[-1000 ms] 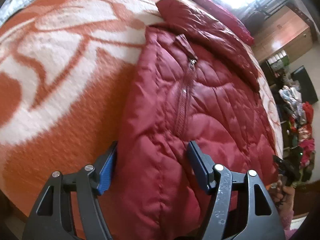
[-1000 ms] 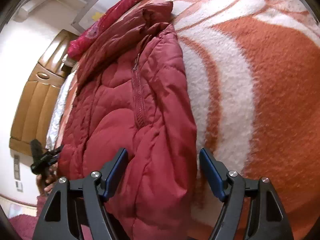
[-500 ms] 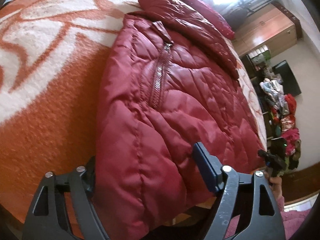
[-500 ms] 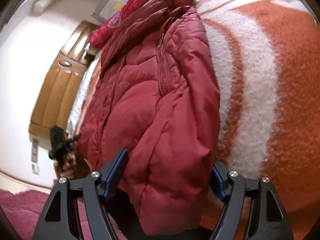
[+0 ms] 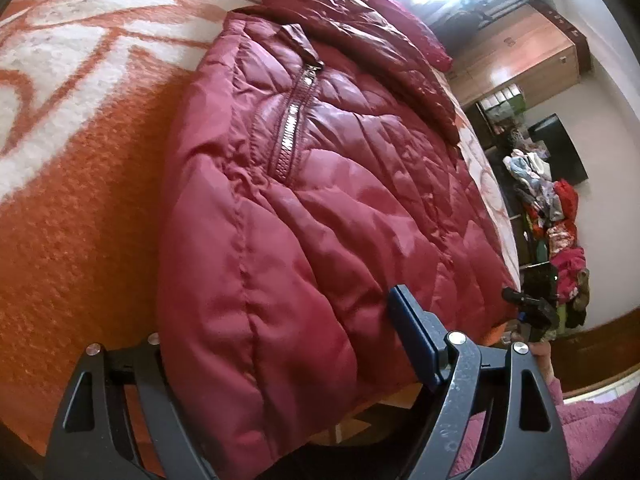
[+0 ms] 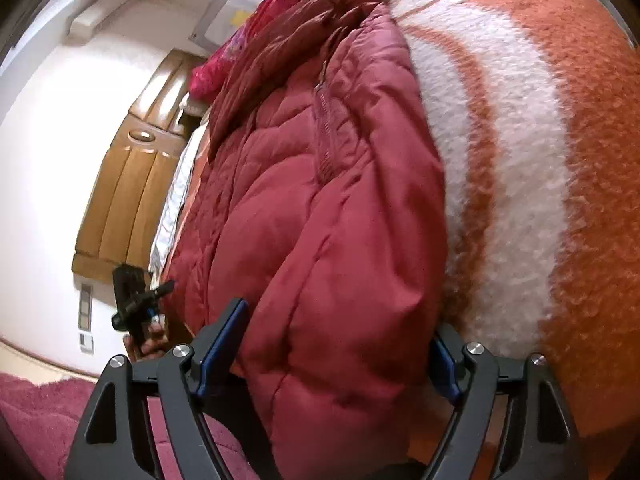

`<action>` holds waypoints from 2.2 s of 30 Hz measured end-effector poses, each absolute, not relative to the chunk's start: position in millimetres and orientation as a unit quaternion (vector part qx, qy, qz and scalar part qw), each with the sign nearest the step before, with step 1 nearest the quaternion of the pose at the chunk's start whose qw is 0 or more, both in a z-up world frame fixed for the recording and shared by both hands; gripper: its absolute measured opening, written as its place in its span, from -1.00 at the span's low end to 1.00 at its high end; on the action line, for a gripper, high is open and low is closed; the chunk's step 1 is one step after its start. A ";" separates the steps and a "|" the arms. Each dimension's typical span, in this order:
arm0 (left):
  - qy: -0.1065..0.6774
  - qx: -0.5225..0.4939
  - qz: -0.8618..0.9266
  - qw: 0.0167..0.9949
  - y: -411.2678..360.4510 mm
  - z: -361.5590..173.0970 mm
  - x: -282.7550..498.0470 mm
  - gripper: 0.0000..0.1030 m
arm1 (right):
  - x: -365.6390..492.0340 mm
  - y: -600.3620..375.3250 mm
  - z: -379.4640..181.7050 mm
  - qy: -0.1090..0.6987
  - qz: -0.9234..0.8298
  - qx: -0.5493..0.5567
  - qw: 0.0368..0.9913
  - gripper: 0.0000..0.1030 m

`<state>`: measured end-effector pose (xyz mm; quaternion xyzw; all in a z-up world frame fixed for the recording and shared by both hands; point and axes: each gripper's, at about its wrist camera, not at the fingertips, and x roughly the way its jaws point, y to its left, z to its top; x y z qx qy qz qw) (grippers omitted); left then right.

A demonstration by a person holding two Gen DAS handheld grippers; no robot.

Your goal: Fold large clothes

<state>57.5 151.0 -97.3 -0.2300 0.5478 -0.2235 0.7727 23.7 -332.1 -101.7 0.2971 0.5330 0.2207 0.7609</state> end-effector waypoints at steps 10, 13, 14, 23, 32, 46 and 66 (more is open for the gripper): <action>0.544 -0.213 -0.244 0.775 137.7 -91.6 57.0 -0.40 | 30.8 -316.5 -98.1 0.531 0.225 0.270 0.771 -0.22; 0.526 -0.204 -0.245 0.789 136.0 -76.3 55.6 -0.51 | 31.9 -313.4 -90.0 0.517 0.229 0.270 0.779 -0.39; 0.519 -0.201 -0.246 0.793 134.1 -70.8 55.2 -0.52 | 32.4 -312.8 -85.1 0.510 0.233 0.270 0.783 -0.41; 0.439 -0.207 -0.261 0.834 125.7 -12.0 67.7 -0.59 | 42.8 -312.7 -33.0 0.415 0.278 0.302 0.812 -0.51; 0.366 -0.241 -0.254 0.862 132.9 23.5 101.9 -0.60 | 70.5 -322.2 0.7 0.337 0.282 0.325 0.838 -0.52; 0.340 -0.231 -0.239 0.880 126.9 49.9 177.7 -0.60 | 152.5 -319.9 35.1 0.289 0.241 0.303 0.876 -0.53; 0.367 -0.224 -0.158 0.889 102.5 36.8 328.5 -0.59 | 306.5 -327.9 20.6 0.315 0.096 0.281 0.901 -0.53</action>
